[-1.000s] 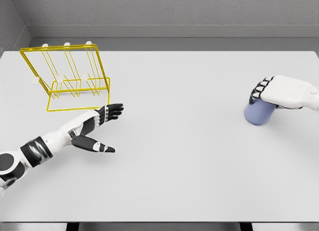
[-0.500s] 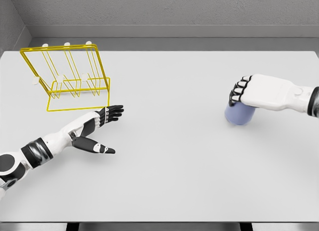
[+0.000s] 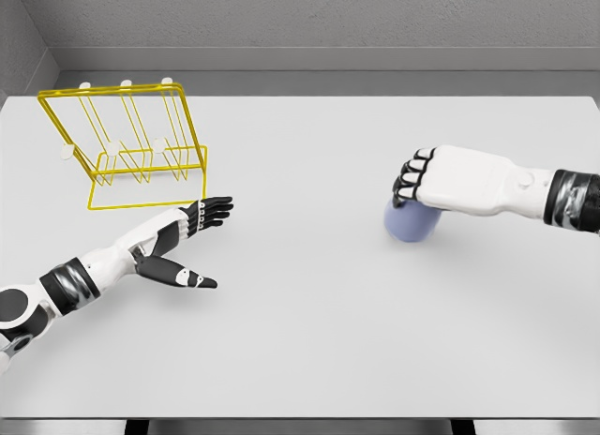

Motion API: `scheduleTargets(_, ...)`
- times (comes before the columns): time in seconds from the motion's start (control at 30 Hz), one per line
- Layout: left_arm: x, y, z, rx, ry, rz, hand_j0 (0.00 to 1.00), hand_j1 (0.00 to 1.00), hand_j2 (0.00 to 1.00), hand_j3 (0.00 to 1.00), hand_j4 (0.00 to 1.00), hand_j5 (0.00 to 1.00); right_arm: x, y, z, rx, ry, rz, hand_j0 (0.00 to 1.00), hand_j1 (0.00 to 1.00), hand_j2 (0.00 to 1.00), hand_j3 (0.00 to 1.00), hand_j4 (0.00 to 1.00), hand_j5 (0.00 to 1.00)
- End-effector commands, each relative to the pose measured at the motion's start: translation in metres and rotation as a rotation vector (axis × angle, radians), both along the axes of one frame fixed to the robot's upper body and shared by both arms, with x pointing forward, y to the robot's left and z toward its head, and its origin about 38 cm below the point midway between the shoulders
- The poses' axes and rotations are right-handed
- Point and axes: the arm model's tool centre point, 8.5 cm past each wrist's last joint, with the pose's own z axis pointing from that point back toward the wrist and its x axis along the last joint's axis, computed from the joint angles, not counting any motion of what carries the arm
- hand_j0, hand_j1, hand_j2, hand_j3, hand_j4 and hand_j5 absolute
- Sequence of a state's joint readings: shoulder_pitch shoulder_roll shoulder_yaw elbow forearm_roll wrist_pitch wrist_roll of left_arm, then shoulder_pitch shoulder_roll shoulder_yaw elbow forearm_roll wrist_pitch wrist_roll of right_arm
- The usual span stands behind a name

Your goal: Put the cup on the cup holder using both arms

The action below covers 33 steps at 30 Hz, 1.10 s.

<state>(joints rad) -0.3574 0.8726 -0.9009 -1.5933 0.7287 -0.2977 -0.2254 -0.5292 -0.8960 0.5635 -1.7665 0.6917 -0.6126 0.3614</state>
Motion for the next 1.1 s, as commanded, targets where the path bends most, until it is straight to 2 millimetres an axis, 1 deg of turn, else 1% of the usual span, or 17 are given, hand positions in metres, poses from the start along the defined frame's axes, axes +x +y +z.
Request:
scheduleTargets(0.0, 0.0, 0.0, 0.0, 0.001, -0.001, -0.001, 1.0, 1.0, 1.0, 1.0, 1.0, 1.0, 0.0, 0.009, -0.003, 0.019, 0.011, 0.012, 0.58, 0.58, 0.58, 0.58, 0.58, 0.58)
scheduleTargets(0.1, 0.0, 0.001, 0.0, 0.002, -0.003, 0.0, 1.0, 1.0, 1.0, 1.0, 1.0, 1.0, -0.002, 0.016, -0.009, 0.022, 0.028, 0.029, 0.58, 0.58, 0.58, 0.58, 0.58, 0.58)
scheduleTargets(0.2, 0.001, 0.0, 0.002, 0.0, -0.007, 0.0, 1.0, 1.0, 1.0, 1.0, 1.0, 1.0, -0.001, 0.024, -0.01, 0.038, 0.029, 0.042, 0.58, 0.58, 0.58, 0.58, 0.58, 0.58)
scheduleTargets(0.33, 0.002, -0.002, 0.002, -0.005, -0.009, -0.002, 1.0, 1.0, 1.0, 1.0, 1.0, 1.0, -0.001, 0.044, -0.011, 0.054, 0.03, 0.089, 0.58, 0.58, 0.58, 0.58, 0.58, 0.58)
scheduleTargets(0.5, 0.002, -0.002, 0.003, -0.005, -0.011, -0.002, 1.0, 1.0, 1.0, 1.0, 1.0, 1.0, -0.003, 0.06, -0.015, 0.069, 0.041, 0.123, 0.58, 0.58, 0.58, 0.58, 0.58, 0.58)
scheduleTargets(0.63, 0.003, -0.002, 0.003, -0.005, -0.011, 0.0, 1.0, 1.0, 1.0, 1.0, 1.0, 1.0, -0.002, 0.069, -0.013, 0.089, 0.036, 0.138, 0.58, 0.58, 0.58, 0.58, 0.58, 0.58)
scheduleTargets(0.7, 0.003, -0.002, 0.004, -0.005, -0.012, 0.0, 1.0, 1.0, 1.0, 1.0, 1.0, 1.0, -0.004, 0.081, -0.019, 0.07, 0.06, 0.155, 0.58, 0.58, 0.58, 0.58, 0.58, 0.58)
scheduleTargets(0.8, 0.003, -0.002, 0.004, -0.005, -0.012, 0.0, 1.0, 1.0, 1.0, 1.0, 1.0, 1.0, -0.003, 0.084, -0.018, 0.073, 0.057, 0.16, 0.58, 0.58, 0.58, 0.58, 0.58, 0.58)
scheduleTargets(0.97, 0.003, -0.003, 0.003, -0.006, -0.01, 0.001, 1.0, 1.0, 1.0, 1.0, 1.0, 1.0, -0.004, 0.103, -0.016, 0.089, 0.058, 0.196, 0.58, 0.58, 0.58, 0.58, 0.58, 0.58)
scheduleTargets(1.07, 0.003, -0.003, 0.003, -0.006, -0.011, 0.002, 1.0, 1.0, 1.0, 1.0, 1.0, 1.0, -0.006, 0.11, -0.018, 0.095, 0.063, 0.21, 0.58, 0.58, 0.58, 0.58, 0.58, 0.58)
